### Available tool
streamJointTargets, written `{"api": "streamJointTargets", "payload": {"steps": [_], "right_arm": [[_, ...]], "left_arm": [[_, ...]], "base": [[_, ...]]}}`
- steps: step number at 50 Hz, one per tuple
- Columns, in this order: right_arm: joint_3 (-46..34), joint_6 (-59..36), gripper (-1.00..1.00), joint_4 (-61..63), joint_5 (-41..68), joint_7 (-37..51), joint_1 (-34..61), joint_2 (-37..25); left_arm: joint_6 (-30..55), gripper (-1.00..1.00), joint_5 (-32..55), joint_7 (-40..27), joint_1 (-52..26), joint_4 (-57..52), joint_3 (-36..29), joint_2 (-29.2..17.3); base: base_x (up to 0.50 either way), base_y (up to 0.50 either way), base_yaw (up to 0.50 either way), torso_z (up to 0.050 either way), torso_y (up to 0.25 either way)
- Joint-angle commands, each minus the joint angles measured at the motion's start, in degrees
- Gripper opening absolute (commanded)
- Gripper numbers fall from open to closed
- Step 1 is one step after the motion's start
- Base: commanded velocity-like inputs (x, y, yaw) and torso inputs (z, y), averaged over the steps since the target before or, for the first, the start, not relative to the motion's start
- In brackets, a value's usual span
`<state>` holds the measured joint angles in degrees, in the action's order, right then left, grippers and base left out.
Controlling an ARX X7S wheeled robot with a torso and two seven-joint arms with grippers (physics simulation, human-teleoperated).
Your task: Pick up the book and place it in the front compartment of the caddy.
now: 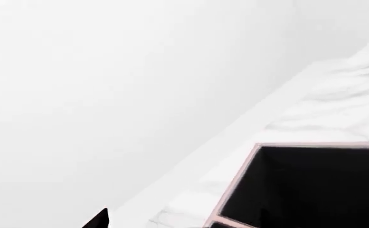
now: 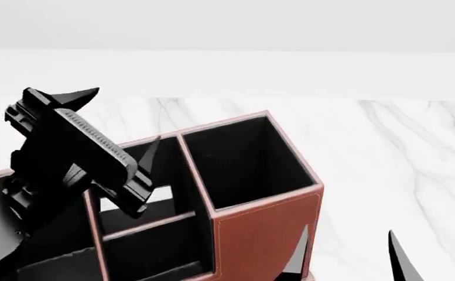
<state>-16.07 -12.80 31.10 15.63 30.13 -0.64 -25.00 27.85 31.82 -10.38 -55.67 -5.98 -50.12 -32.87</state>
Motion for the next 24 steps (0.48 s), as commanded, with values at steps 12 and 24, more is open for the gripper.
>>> {"api": "streamJointTargets", "payload": {"steps": [12, 24], "right_arm": [[0.78, 0.62, 1.0, 0.84, -0.46, -1.73, -0.13, 1.21], [-0.19, 0.6, 1.0, 0.01, -1.25, -1.75, 0.38, 1.31]], "left_arm": [[-5.74, 1.0, -10.26, -29.49, 20.21, -25.24, 6.35, -4.85], [-11.87, 1.0, -17.33, -36.18, 27.82, -24.11, 5.24, -6.29]], "base": [[0.0, 0.0, 0.0, 0.0, 0.0], [0.0, 0.0, 0.0, 0.0, 0.0]]}}
